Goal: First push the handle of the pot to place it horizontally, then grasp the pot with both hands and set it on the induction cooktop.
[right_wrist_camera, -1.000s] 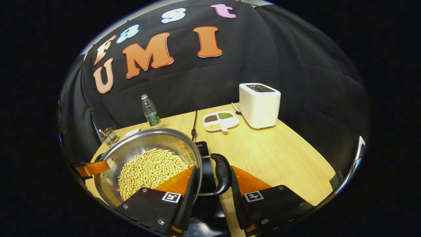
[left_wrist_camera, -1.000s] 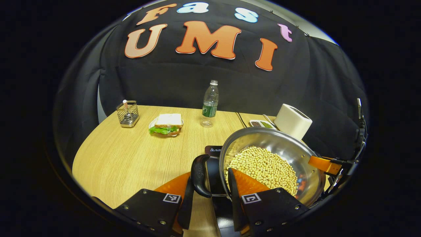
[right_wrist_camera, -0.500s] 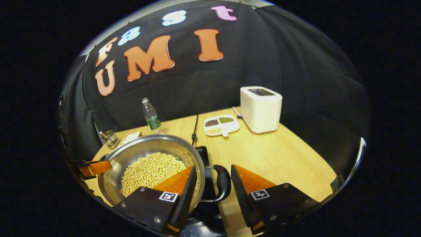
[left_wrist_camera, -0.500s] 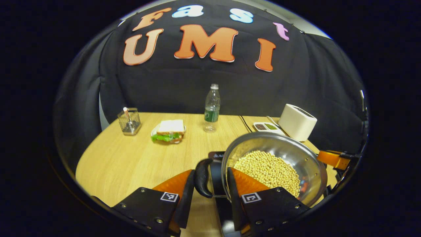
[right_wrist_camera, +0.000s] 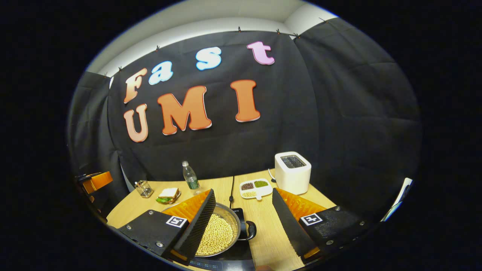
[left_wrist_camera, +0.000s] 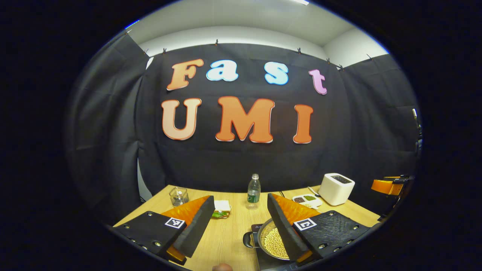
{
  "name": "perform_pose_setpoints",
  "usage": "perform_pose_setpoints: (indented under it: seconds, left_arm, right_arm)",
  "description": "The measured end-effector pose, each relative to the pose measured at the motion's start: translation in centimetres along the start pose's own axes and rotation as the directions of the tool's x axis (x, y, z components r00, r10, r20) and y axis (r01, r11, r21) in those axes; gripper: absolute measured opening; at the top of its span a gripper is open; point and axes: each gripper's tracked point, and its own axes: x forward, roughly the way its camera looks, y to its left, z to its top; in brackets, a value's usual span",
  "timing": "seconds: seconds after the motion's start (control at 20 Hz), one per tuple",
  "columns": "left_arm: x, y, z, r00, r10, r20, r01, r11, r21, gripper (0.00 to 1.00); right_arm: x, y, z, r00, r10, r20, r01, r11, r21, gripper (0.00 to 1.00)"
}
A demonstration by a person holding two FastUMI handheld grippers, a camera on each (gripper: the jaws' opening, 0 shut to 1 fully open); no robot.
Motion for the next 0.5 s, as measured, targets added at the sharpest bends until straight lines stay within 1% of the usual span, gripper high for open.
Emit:
perform_pose_setpoints:
  seconds: [0.05,0.15,0.2,0.3,0.35,0.4,0.45,0.5]
  left_arm:
    - [-1.3,0.6,1.8,0.999,0.010,0.037,-0.010,1.000,0.004,0.87]
    - [-3.8,2.2,4.6,0.994,0.039,0.097,-0.041,0.999,0.020,0.87]
    - [-4.7,2.8,5.0,0.993,0.048,0.110,-0.051,0.999,0.020,0.86]
    - [-7.0,3.2,5.7,0.991,0.044,0.125,-0.045,0.999,0.007,0.87]
    - [-8.0,3.5,6.3,0.989,0.044,0.140,-0.045,0.999,0.004,0.87]
    - [-9.2,4.1,7.0,0.986,0.051,0.160,-0.053,0.999,0.009,0.89]
    - [-10.1,4.7,7.8,0.981,0.064,0.182,-0.068,0.998,0.016,0.89]
    - [-10.7,5.2,8.4,0.977,0.074,0.202,-0.079,0.997,0.019,0.89]
  right_arm:
    - [-1.1,0.1,1.8,0.999,0.004,0.039,-0.003,1.000,-0.014,0.94]
    - [-3.4,0.1,4.9,0.994,0.010,0.105,-0.006,0.999,-0.038,0.94]
    - [-4.6,0.2,6.2,0.991,0.014,0.135,-0.008,0.999,-0.046,0.94]
    - [-7.0,-0.1,8.4,0.981,0.007,0.196,0.005,0.998,-0.060,0.94]
    - [-8.0,-0.4,9.2,0.975,-0.004,0.222,0.019,0.998,-0.066,0.94]
    - [-8.7,-0.6,9.8,0.970,-0.012,0.241,0.030,0.997,-0.069,0.94]
    - [-9.2,-0.4,10.1,0.967,-0.013,0.253,0.033,0.997,-0.075,0.99]
    - [-9.5,-0.1,10.1,0.967,-0.006,0.256,0.029,0.996,-0.084,0.94]
